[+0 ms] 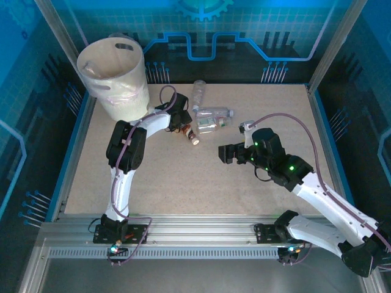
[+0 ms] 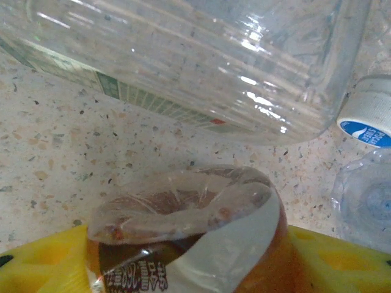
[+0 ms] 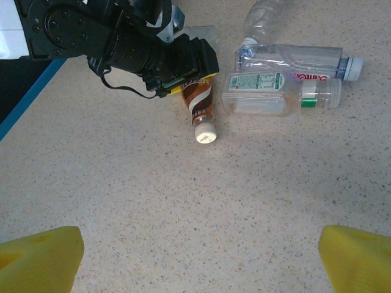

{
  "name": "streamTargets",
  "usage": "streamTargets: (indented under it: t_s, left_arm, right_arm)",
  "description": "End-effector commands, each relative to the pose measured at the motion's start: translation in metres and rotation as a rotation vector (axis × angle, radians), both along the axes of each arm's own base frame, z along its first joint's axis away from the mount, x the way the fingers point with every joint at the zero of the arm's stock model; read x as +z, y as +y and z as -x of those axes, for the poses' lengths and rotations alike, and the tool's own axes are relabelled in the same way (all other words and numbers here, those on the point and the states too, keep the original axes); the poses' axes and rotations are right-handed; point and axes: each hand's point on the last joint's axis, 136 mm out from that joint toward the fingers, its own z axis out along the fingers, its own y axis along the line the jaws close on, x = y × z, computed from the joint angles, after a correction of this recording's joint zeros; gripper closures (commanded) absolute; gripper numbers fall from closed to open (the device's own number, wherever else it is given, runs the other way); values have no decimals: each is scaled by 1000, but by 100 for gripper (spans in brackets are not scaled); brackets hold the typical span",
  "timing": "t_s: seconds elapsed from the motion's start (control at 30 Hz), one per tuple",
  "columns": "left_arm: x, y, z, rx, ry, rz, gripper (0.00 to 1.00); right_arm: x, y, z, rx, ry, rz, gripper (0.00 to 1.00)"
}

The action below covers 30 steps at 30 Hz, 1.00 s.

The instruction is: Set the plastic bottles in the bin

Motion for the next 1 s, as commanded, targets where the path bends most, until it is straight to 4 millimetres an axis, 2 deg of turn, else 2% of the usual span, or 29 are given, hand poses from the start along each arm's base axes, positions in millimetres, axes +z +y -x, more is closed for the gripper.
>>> streamTargets:
  t_s: [0.0, 0.27, 0.5, 0.77, 0.97]
  left_arm:
    - [-9, 0, 8, -16, 23, 12, 41]
    - [18, -7, 8, -67, -84, 63, 46]
    - [43, -1, 14, -72, -177, 65, 52]
    - [98, 2, 24, -108, -354, 80, 53]
    - [150, 5, 33, -138, -498, 91, 55]
  right_arm:
    - [-5, -7, 1, -22, 10, 10, 0]
    - [-3, 4, 1, 32, 5, -2, 0]
    - [-1, 13, -3, 53, 12, -18, 0]
    - [7, 21, -4, 72, -5, -51, 0]
    - [18, 28, -6, 94, -35, -91, 0]
